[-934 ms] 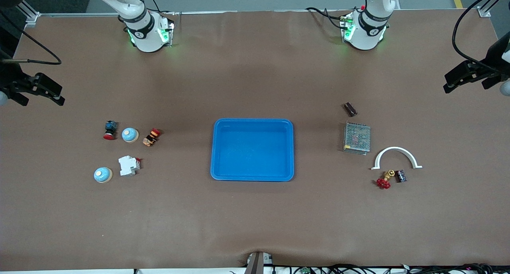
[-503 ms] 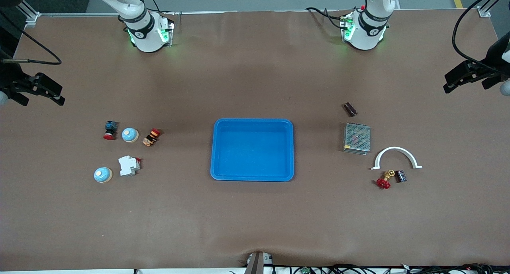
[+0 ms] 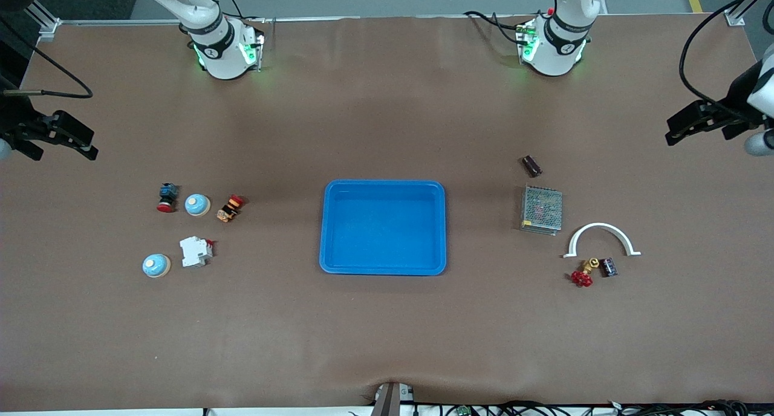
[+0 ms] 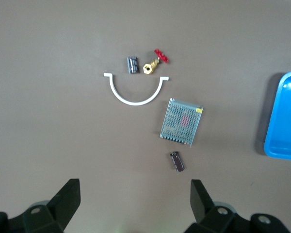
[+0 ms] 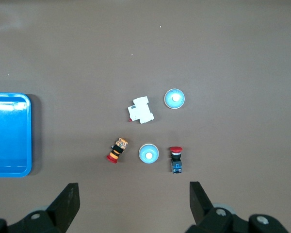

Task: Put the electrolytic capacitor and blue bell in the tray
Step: 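Reach the left gripper to the capacitor while the right gripper reaches a bell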

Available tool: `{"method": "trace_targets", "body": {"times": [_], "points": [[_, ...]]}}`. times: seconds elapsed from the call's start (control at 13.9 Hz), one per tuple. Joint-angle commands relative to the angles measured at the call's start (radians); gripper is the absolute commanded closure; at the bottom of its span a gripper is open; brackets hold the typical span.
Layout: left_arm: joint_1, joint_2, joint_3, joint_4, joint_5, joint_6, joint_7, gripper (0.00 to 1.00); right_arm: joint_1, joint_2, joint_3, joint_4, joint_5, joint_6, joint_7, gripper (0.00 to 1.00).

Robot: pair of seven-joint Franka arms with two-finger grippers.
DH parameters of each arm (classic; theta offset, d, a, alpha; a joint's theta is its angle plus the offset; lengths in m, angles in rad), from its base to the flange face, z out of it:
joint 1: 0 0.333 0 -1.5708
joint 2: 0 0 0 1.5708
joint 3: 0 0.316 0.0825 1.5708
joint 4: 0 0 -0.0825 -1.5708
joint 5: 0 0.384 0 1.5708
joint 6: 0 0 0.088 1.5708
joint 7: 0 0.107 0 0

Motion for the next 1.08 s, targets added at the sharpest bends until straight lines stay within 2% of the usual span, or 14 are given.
{"method": "trace_targets", "body": {"times": [0.0,0.43,0.79,1.01], "points": [[-0.001,0.006,-0.016,-0.057,-0.004,-0.001,0.008,0.0,0.006,-0.004,-0.004,-0.007,-0.001,-0.003,0.008,0.0],[0.004,0.0,-0.093,-0.202,-0.004,0.031,-0.132,0.0,-0.005,0.093,-0.004,-0.011,0.007,0.06,0.005,0.0],[0.004,-0.046,-0.108,-0.376,-0.006,0.137,-0.161,0.0,-0.007,0.2,-0.004,-0.008,0.009,0.141,0.004,0.0],[0.005,-0.046,-0.148,-0.45,-0.004,0.207,-0.238,0.0,-0.004,0.254,-0.004,0.001,0.007,0.161,0.001,0.0]]}}
